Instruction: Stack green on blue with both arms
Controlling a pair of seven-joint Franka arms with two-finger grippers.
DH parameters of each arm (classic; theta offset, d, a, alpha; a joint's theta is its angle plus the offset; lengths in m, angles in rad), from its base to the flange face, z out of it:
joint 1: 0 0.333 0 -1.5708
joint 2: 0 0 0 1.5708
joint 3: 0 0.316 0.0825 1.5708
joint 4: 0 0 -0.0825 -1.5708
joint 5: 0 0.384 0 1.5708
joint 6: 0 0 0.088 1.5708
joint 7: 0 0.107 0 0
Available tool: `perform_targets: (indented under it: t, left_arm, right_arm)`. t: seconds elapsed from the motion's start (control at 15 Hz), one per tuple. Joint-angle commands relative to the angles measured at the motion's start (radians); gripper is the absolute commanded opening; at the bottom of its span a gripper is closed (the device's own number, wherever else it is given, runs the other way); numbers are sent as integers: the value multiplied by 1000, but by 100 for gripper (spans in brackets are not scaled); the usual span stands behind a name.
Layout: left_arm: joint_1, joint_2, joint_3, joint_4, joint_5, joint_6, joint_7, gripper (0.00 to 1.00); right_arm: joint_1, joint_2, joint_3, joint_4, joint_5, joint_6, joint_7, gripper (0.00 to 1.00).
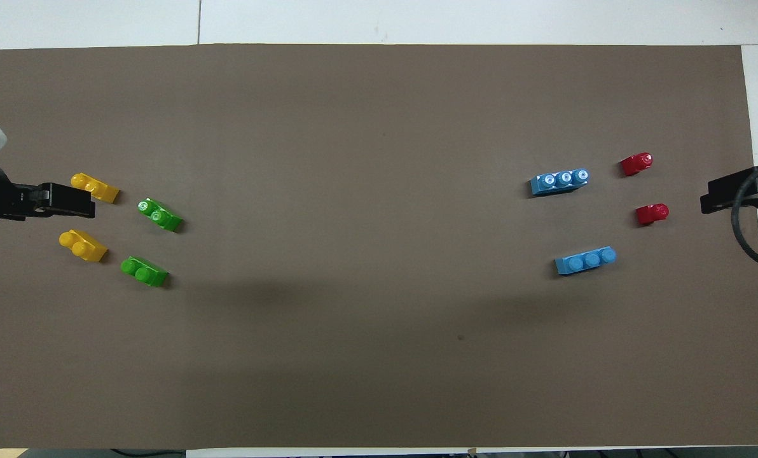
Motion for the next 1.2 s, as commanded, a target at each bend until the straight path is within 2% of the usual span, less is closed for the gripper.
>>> perform_targets:
  t: [0.0,1.0,1.13]
  left_arm:
    - [-10,-18,6,-8,11,-14,-10,100]
    - [-7,-28,4,-17,11,-47,-13,100]
    - [-1,-31,4,-19,9,-43,-83,100]
  right_arm:
    - [-8,-28,5,-33,-14,14,11,100]
    - [-22,-26,-2,-31,3,20,14,100]
    - [-25,-26,-4,-33,13,28,73,96]
